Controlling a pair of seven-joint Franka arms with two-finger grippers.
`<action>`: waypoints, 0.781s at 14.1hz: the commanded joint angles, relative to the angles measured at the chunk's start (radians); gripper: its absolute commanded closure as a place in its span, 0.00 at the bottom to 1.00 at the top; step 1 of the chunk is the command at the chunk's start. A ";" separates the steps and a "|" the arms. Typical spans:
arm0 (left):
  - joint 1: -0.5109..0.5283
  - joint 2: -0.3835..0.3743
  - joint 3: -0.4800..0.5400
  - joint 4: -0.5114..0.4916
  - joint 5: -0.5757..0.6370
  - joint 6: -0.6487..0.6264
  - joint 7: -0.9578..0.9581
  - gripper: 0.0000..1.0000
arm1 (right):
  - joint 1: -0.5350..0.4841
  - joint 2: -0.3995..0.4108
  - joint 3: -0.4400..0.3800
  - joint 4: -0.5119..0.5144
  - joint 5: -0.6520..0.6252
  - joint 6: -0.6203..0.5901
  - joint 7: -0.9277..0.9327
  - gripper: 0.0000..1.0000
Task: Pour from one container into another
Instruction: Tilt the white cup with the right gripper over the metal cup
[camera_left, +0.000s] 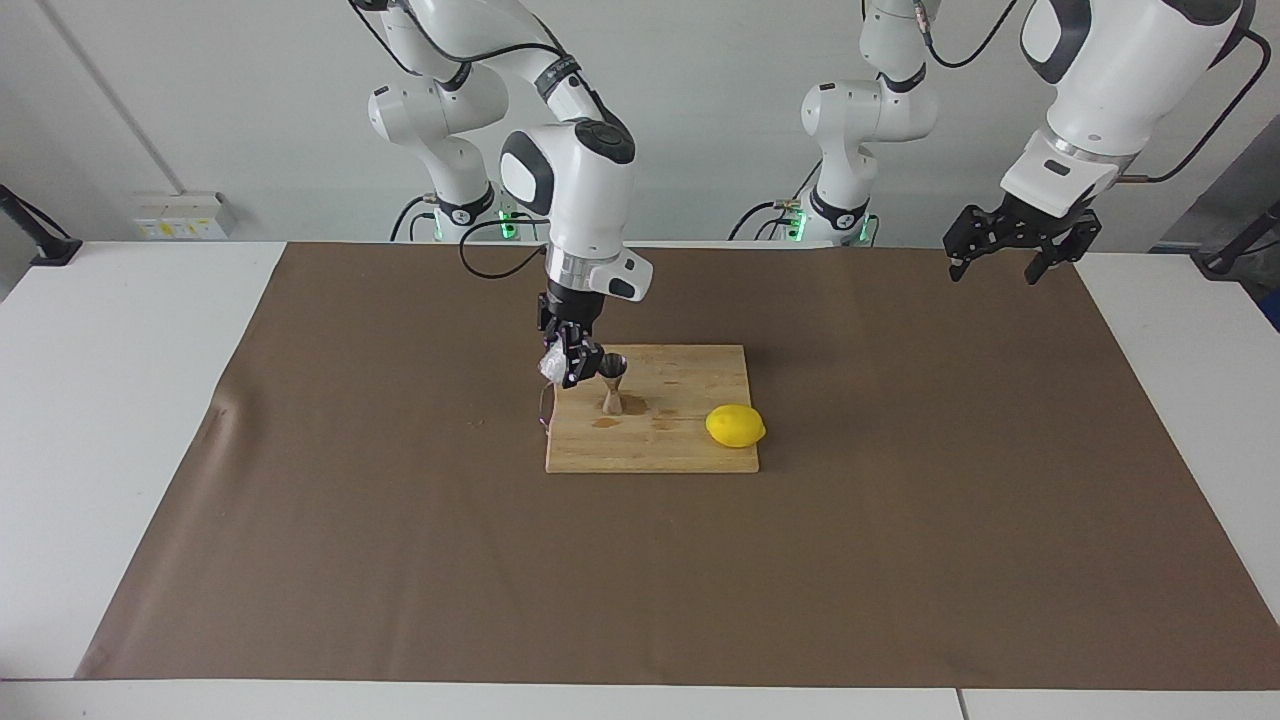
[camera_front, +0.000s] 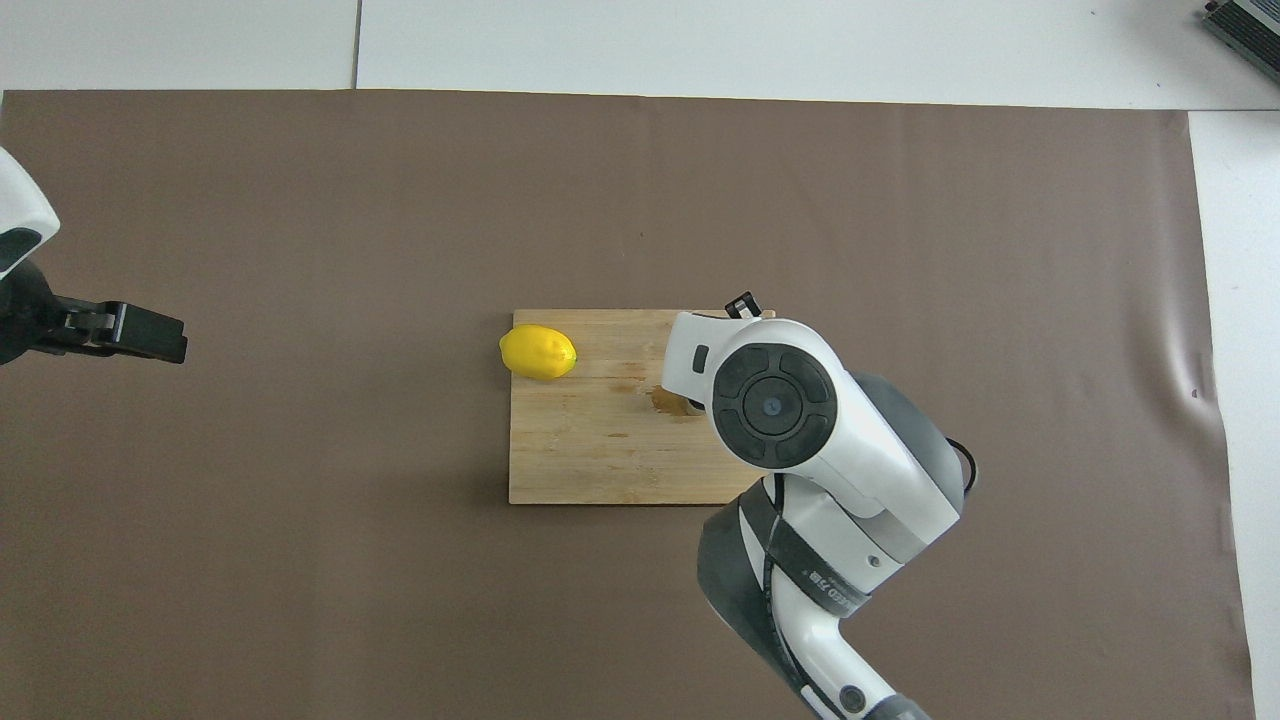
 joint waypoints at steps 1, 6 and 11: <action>0.013 -0.001 0.003 -0.004 -0.021 0.025 -0.020 0.00 | 0.047 0.027 0.009 0.031 -0.050 -0.027 0.060 1.00; 0.024 0.004 0.003 -0.002 -0.015 0.042 -0.037 0.00 | 0.070 0.032 0.010 0.038 -0.154 -0.042 0.089 1.00; 0.019 -0.008 0.003 -0.025 -0.001 0.036 -0.042 0.00 | 0.084 0.032 0.010 0.036 -0.201 -0.058 0.099 1.00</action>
